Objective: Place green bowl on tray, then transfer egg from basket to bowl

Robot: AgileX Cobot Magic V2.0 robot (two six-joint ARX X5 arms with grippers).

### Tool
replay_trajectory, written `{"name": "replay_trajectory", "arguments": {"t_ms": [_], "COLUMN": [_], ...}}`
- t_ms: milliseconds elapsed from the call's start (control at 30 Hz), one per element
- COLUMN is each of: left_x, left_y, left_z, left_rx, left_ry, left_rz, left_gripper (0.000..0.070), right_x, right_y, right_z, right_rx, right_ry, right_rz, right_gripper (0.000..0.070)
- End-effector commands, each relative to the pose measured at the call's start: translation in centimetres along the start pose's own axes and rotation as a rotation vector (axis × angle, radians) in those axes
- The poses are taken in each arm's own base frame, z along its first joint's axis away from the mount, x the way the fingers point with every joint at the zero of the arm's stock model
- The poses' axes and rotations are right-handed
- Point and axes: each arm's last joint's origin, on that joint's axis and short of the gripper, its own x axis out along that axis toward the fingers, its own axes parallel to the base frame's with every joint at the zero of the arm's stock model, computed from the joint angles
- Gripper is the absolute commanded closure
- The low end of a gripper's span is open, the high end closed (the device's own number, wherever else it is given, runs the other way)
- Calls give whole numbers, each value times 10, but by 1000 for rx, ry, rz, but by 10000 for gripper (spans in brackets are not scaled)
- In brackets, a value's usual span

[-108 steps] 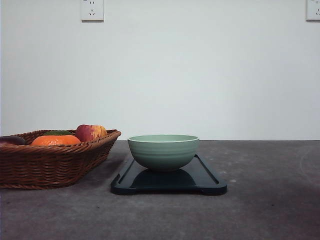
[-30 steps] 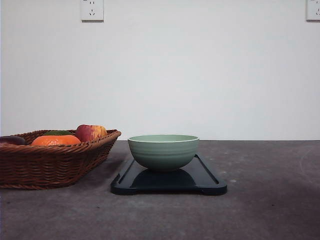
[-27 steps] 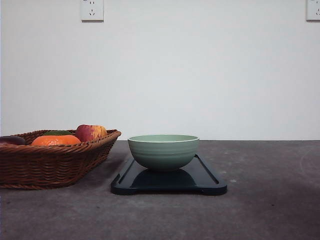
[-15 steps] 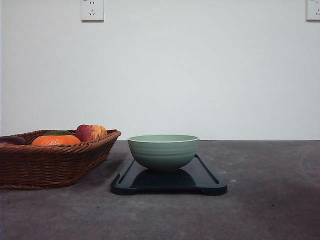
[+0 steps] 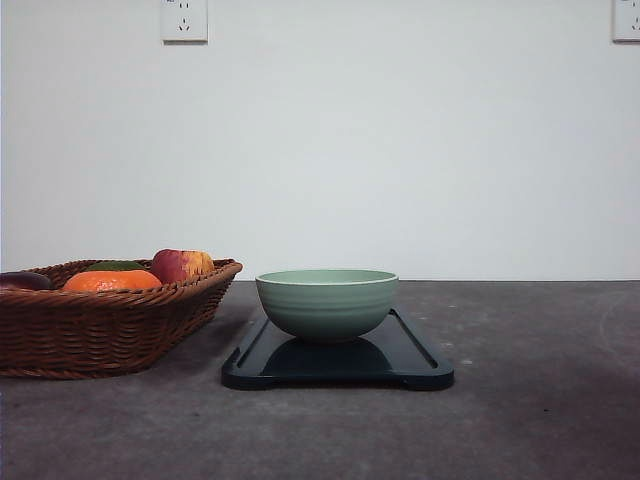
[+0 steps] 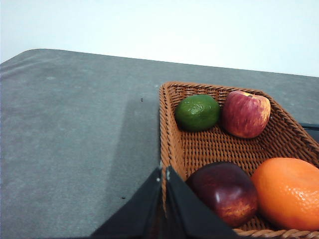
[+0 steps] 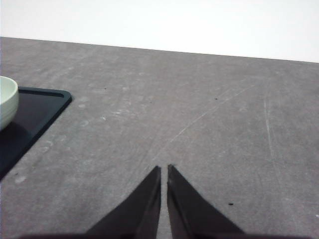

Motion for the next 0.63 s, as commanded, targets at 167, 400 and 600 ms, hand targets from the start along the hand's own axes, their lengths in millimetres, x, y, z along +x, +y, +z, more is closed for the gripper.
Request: {"name": "replay_trajectory", "arguments": {"t_ms": [167,400,600], "left_x": [2,2,2], "left_y": [1,1,1], "left_z": [-5,-5,-5], "left_rx": [2,2,2], "left_ry": [8,8,8], "left_rz": [2,2,2], "left_gripper": [700,700,700], "right_x": [0,0,0], "right_y": [0,0,0], "right_z": [-1,-1,-1], "right_rx": [12,12,12], "right_ry": [0,0,0], "right_rz": [-2,-2,-2], "right_gripper": [685,685,685]}}
